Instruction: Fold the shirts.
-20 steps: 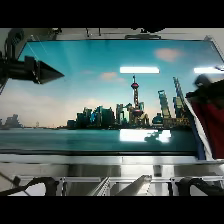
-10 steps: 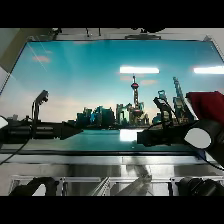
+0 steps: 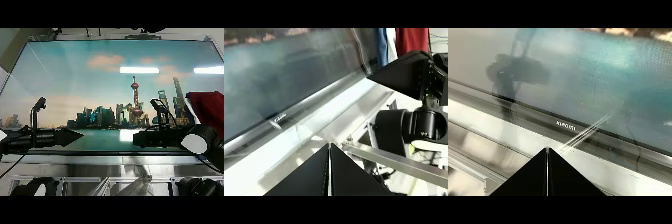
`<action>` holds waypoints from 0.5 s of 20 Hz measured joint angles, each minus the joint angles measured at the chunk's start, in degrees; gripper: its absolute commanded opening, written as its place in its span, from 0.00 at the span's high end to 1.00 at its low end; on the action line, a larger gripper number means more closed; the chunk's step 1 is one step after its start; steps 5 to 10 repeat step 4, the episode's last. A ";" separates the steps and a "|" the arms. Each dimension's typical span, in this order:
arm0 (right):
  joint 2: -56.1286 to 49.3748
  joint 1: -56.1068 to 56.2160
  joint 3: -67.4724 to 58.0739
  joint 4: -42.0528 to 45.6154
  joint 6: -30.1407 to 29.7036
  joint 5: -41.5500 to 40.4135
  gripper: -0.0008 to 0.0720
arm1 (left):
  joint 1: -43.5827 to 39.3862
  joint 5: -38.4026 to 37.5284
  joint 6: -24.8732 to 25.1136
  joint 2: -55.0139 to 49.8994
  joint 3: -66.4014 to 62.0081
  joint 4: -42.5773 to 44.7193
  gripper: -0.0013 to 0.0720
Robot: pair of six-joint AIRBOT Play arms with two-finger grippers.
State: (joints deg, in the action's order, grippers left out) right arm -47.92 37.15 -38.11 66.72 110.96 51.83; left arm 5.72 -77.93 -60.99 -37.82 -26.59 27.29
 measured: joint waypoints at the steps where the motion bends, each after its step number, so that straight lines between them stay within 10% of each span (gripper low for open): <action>1: 0.00 0.04 0.00 -0.02 0.00 -0.20 0.96 | 0.00 0.17 0.00 0.50 0.04 0.04 0.96; 10: 0.00 0.04 0.00 -0.15 0.00 -0.31 0.96 | 0.00 0.24 -0.02 1.84 0.11 0.13 0.95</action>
